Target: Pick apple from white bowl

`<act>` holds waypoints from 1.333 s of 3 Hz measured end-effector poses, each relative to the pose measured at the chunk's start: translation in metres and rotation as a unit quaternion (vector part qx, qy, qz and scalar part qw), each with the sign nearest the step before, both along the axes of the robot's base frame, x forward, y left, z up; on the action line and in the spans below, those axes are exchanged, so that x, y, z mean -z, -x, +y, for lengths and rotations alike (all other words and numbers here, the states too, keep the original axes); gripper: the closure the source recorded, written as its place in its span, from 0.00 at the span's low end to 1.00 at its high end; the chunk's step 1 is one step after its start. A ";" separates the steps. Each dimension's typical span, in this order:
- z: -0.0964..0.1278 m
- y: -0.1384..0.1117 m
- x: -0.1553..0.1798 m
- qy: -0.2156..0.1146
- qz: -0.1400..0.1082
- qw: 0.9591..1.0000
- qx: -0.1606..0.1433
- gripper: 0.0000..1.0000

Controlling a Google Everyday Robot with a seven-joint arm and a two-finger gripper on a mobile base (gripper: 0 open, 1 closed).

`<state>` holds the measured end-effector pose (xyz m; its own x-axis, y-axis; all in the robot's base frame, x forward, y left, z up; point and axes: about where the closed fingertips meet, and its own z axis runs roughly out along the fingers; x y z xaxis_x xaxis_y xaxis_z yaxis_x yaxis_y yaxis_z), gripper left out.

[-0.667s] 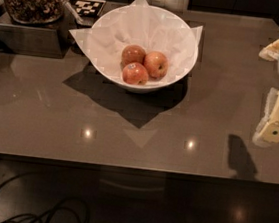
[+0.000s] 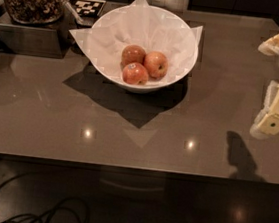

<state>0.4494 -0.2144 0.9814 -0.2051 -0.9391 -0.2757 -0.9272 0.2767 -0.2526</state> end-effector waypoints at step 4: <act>0.107 -0.122 0.013 -0.081 0.022 0.985 -0.154 0.00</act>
Offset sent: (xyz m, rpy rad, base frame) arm 0.0986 0.0469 -0.0029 0.2246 0.0303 0.1894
